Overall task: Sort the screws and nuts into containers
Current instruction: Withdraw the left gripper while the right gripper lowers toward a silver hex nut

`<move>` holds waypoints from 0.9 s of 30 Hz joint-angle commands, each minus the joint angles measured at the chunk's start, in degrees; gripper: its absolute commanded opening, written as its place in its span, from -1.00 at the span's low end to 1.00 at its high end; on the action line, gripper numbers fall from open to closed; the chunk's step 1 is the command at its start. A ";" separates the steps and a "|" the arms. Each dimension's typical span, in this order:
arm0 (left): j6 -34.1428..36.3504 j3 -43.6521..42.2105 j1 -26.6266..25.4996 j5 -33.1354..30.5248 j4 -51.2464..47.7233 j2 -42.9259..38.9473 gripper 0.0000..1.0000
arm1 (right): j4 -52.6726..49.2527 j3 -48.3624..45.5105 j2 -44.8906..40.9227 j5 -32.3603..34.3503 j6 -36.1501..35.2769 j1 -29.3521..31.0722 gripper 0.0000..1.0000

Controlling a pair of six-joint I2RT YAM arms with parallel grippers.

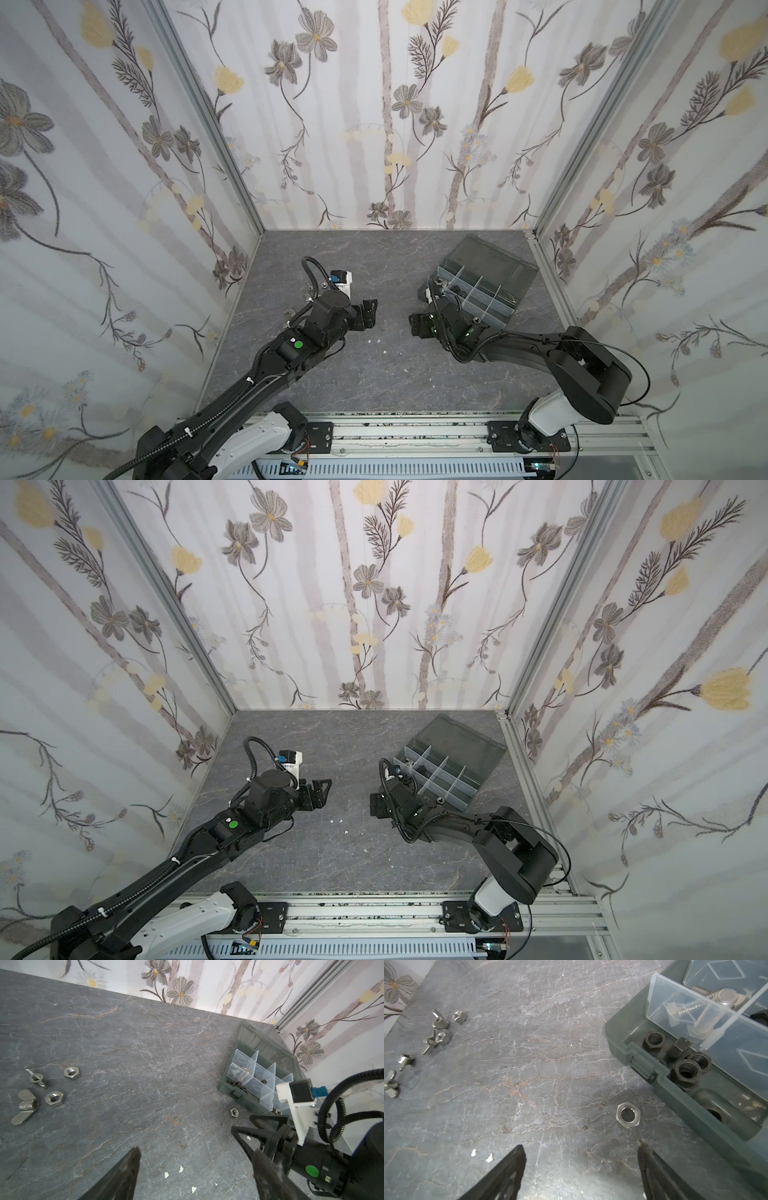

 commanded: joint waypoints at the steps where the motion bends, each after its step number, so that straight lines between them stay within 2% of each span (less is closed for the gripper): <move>1: 0.50 -0.55 0.31 0.36 1.12 -0.63 0.70 | -0.97 3.52 3.68 3.08 -0.61 -0.14 0.71; 12: 0.40 -1.25 0.34 1.18 1.78 -0.98 0.72 | -2.67 8.36 10.63 3.14 -0.26 -3.07 0.77; 27: 0.55 -1.15 0.42 1.18 1.98 0.35 0.72 | 0.64 9.71 15.12 -2.59 -1.39 -5.01 0.72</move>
